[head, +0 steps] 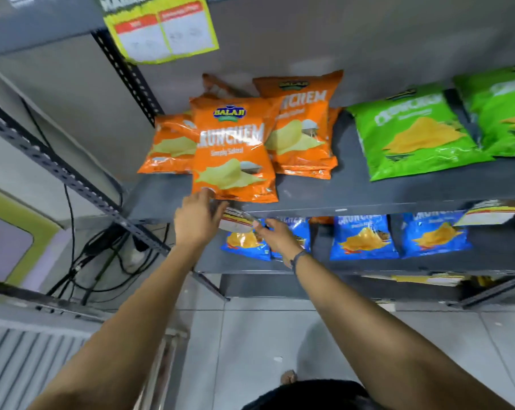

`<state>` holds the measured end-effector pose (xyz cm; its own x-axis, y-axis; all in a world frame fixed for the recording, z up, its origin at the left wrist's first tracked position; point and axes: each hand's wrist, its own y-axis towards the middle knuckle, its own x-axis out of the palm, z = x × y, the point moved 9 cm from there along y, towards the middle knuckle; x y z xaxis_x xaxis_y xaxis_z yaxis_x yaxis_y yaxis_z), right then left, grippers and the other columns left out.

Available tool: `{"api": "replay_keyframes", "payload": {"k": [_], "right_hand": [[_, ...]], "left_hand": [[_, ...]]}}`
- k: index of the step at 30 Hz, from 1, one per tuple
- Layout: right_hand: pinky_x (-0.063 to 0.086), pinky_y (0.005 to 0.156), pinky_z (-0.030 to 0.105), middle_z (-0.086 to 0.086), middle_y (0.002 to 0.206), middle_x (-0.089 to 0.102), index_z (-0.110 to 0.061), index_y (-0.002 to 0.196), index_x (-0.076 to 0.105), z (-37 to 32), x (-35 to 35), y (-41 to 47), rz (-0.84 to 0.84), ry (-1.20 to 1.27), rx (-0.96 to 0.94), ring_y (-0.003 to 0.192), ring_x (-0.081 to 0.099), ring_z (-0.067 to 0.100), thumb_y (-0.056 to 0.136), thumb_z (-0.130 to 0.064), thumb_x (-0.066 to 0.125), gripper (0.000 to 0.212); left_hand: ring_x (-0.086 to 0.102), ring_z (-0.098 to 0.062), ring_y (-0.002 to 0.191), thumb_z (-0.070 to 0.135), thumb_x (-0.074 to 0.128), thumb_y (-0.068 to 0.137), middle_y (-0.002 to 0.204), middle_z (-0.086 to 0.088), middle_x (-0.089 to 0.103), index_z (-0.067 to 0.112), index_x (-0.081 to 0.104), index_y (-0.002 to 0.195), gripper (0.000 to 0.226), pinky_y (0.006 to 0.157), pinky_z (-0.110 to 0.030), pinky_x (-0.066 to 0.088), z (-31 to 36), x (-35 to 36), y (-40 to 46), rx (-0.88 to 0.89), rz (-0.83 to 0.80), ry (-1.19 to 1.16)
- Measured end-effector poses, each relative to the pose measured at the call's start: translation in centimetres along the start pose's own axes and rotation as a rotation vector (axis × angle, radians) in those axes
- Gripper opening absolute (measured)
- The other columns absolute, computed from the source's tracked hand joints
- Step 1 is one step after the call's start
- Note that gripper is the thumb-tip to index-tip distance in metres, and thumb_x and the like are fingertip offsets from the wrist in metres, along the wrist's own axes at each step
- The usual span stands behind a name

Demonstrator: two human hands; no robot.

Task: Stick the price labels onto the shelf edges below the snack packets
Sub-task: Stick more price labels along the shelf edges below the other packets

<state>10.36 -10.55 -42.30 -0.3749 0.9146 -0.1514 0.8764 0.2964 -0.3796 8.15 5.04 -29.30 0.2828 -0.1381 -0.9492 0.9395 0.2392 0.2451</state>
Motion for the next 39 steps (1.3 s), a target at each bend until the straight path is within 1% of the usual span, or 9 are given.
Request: {"api": "replay_keyframes", "payload": {"k": [3, 7, 10, 12, 18, 22, 26, 31, 39], "right_hand": [[0.036, 0.081, 0.031, 0.010, 0.103, 0.053, -0.005, 0.105, 0.057, 0.4, 0.9, 0.4, 0.035, 0.200, 0.105, 0.096, 0.047, 0.019, 0.093, -0.027, 0.055, 0.024], [0.045, 0.076, 0.041, 0.039, 0.111, 0.059, 0.011, 0.102, 0.061, 1.1, 0.9, 0.7, 0.165, 0.300, 0.140, 0.087, 0.054, 0.024, 0.090, -0.024, 0.061, 0.037], [0.045, 0.059, 0.022, 0.022, 0.083, 0.066, -0.010, 0.079, 0.066, 1.6, 0.8, 1.0, 0.229, 0.325, 0.202, 0.069, 0.059, 0.022, 0.083, -0.028, 0.070, 0.019], [0.040, 0.044, 0.017, 0.009, 0.069, 0.055, -0.016, 0.060, 0.052, 1.8, 0.4, 1.5, 0.259, 0.310, 0.197, 0.051, 0.046, 0.012, 0.081, -0.026, 0.073, 0.031], [0.045, 0.070, 0.030, 0.011, 0.084, 0.060, -0.011, 0.069, 0.058, 1.2, -0.7, 1.4, 0.298, 0.198, 0.092, 0.076, 0.053, 0.019, 0.081, -0.019, 0.073, 0.021], [0.034, 0.046, 0.007, -0.006, 0.053, 0.052, -0.020, 0.052, 0.048, -1.0, -2.4, -0.1, 0.406, -0.065, -0.082, 0.051, 0.044, 0.006, 0.080, -0.020, 0.074, 0.038], [0.051, 0.065, 0.034, 0.003, 0.076, 0.069, -0.013, 0.078, 0.066, -3.1, -2.9, -1.6, 0.474, -0.443, -0.182, 0.075, 0.063, 0.022, 0.082, -0.032, 0.069, 0.020], [0.045, 0.073, 0.034, 0.006, 0.092, 0.070, -0.014, 0.088, 0.066, -5.3, -1.4, -2.0, 0.461, -0.961, -0.349, 0.090, 0.061, 0.027, 0.088, -0.037, 0.058, 0.025], [0.044, 0.080, 0.035, 0.008, 0.097, 0.071, -0.012, 0.094, 0.064, -5.3, -0.2, -1.1, 0.417, -1.256, -0.308, 0.093, 0.064, 0.031, 0.091, -0.021, 0.049, 0.018]], "left_hand": [[0.061, -0.036, 0.091, 0.043, 0.053, 0.092, 0.096, -0.016, 0.066, 0.008, 0.057, 0.095, 0.036, 0.067, -0.042, 0.050, 0.4, 2.8, 1.2, 0.085, -0.209, -0.039], [0.062, -0.034, 0.098, 0.038, 0.048, 0.096, 0.101, -0.014, 0.069, 0.017, 0.061, 0.111, 0.029, 0.067, -0.037, 0.048, 1.1, 5.4, 1.2, 0.156, -0.329, -0.072], [0.062, -0.034, 0.095, 0.036, 0.045, 0.097, 0.097, -0.014, 0.070, 0.020, 0.062, 0.111, 0.027, 0.060, -0.032, 0.040, 1.0, 5.9, 1.6, 0.147, -0.302, -0.098], [0.062, -0.035, 0.095, 0.037, 0.044, 0.097, 0.096, -0.015, 0.070, 0.016, 0.063, 0.107, 0.030, 0.060, -0.031, 0.038, 0.7, 6.3, 2.0, 0.134, -0.316, -0.093], [0.062, -0.032, 0.098, 0.038, 0.048, 0.096, 0.098, -0.013, 0.070, 0.015, 0.063, 0.107, 0.030, 0.065, -0.034, 0.045, 0.1, 6.9, 2.3, 0.136, -0.366, -0.144], [0.061, -0.027, 0.089, 0.035, 0.059, 0.090, 0.095, -0.007, 0.068, 0.017, 0.065, 0.101, 0.021, 0.058, -0.027, 0.037, -0.3, 5.8, 1.3, 0.197, -0.232, -0.211], [0.060, -0.023, 0.100, 0.037, 0.063, 0.087, 0.108, 0.001, 0.069, 0.014, 0.068, 0.084, 0.023, 0.062, -0.030, 0.049, -0.4, 5.8, -0.2, 0.252, -0.148, -0.120], [0.064, -0.027, 0.075, 0.042, 0.055, 0.090, 0.079, -0.005, 0.071, 0.015, 0.066, 0.077, 0.032, 0.054, -0.024, 0.036, -0.9, 7.3, -0.7, 0.198, -0.194, 0.119], [0.069, -0.029, 0.078, 0.035, 0.053, 0.092, 0.084, -0.007, 0.074, 0.013, 0.069, 0.086, 0.028, 0.060, -0.024, 0.038, -0.8, 8.7, 0.1, 0.139, -0.263, 0.256]]}}
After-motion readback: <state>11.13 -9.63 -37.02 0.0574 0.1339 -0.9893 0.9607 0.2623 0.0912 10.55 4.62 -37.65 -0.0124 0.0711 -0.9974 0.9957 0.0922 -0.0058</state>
